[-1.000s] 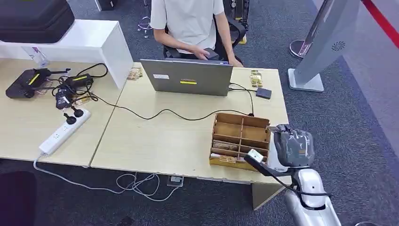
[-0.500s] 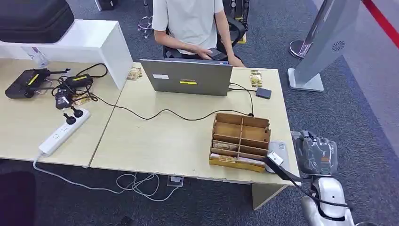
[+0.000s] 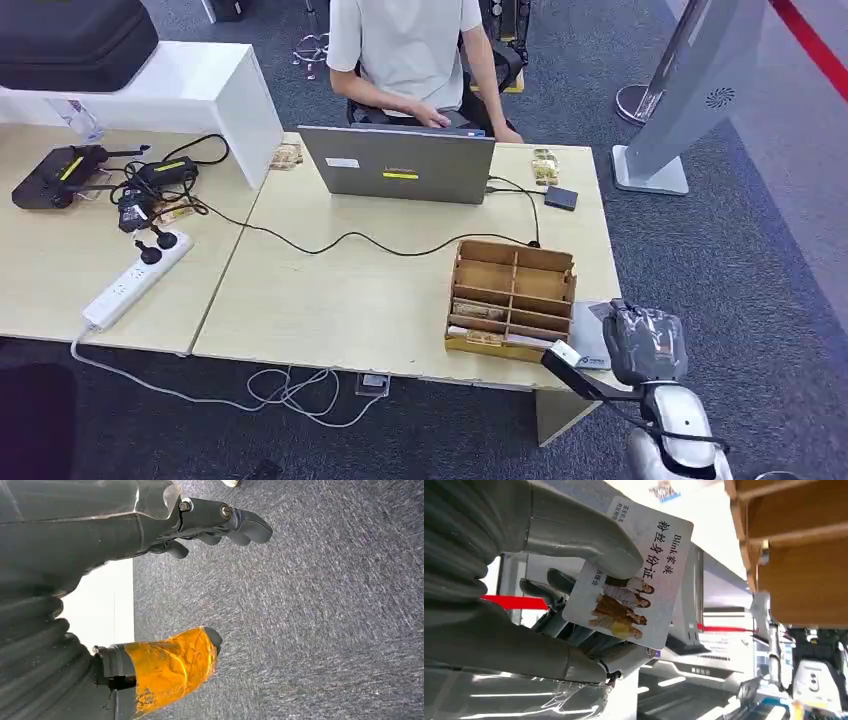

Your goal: Pass the card to the sensor for recognition and then transmit it.

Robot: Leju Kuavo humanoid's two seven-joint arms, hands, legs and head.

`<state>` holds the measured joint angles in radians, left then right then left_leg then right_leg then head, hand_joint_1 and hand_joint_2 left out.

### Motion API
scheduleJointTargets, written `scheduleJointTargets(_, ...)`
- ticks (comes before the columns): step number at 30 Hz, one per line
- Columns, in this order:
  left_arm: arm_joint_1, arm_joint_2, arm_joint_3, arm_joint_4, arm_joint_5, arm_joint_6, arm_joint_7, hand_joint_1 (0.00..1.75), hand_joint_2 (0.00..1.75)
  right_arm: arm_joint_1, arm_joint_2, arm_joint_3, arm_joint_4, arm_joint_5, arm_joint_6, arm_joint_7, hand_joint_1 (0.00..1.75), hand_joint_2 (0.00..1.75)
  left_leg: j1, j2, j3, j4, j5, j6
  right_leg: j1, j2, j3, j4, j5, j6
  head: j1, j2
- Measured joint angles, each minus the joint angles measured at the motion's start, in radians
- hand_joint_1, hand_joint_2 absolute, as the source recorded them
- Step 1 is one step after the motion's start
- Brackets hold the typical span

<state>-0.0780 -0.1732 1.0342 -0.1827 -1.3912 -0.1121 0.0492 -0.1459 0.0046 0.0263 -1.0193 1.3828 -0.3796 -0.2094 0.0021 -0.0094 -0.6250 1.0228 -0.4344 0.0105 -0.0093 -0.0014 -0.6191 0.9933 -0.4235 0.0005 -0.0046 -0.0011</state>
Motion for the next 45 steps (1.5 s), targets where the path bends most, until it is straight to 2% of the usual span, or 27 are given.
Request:
scheduleJointTargets(6,-0.001,0.0,0.008,0.0,-0.001,0.0,0.0,0.0,1.75,-0.012,0.0,0.012,0.062,0.019,0.01,0.03,1.75,1.75,0.0,0.0,0.0,0.0,0.0,0.0,0.0,0.0,0.0,0.0,0.0,0.0,0.0,0.0)
scheduleJointTargets(24,-0.001,0.004,0.009,0.0,-0.002,0.0,0.0,0.0,1.75,-0.039,0.001,0.019,0.13,0.021,0.011,0.038,1.75,1.75,0.0,0.0,0.003,0.0,-0.002,0.0,0.0,0.0,0.003,0.0,-0.001,0.0,0.0,0.0)
scheduleJointTargets(27,-0.001,0.004,0.009,0.0,-0.006,0.0,0.0,0.0,1.75,-0.045,0.001,0.019,0.14,0.02,-0.009,0.037,1.75,1.75,0.0,0.0,0.004,0.0,-0.001,0.0,0.0,0.0,0.004,0.0,-0.001,0.0,0.0,0.0)
scheduleJointTargets(30,-0.001,0.004,0.009,0.0,-0.016,-0.002,0.0,0.0,1.75,-0.049,0.01,0.019,0.117,-0.007,-0.049,0.016,1.75,1.75,0.0,0.0,0.003,0.0,-0.001,0.0,0.0,0.0,0.004,0.0,-0.001,0.0,0.0,0.0)
scheduleJointTargets(33,-0.001,0.004,0.009,0.0,-0.032,-0.005,-0.003,0.0,1.75,-0.083,0.024,0.03,0.033,-0.016,-0.049,0.008,1.75,1.75,0.0,0.001,0.004,0.0,-0.001,0.0,0.0,0.001,0.004,0.001,-0.001,0.0,0.0,0.0)
scheduleJointTargets(37,-0.002,0.002,0.009,0.0,-0.052,-0.019,-0.02,0.0,1.75,-0.188,0.049,0.099,-0.098,0.021,-0.006,0.009,1.75,1.75,0.0,0.004,0.005,0.0,-0.001,-0.001,0.0,0.003,0.004,0.001,0.0,-0.001,0.0,0.0)
scheduleJointTargets(39,-0.003,-0.002,0.008,0.0,-0.057,-0.026,-0.033,0.0,1.75,-0.251,0.07,0.161,-0.142,0.04,0.026,0.024,1.75,1.75,0.0,0.004,0.005,0.0,0.0,-0.002,0.0,0.004,0.003,0.002,0.001,-0.002,0.0,0.0)
scheduleJointTargets(45,-0.007,-0.013,0.006,0.0,-0.063,-0.048,-0.057,0.0,1.75,-0.409,0.121,0.352,-0.173,0.051,0.083,0.08,1.75,1.75,0.001,0.003,0.005,0.0,0.001,-0.003,0.001,0.002,0.004,0.002,0.0,-0.003,0.0,0.0)
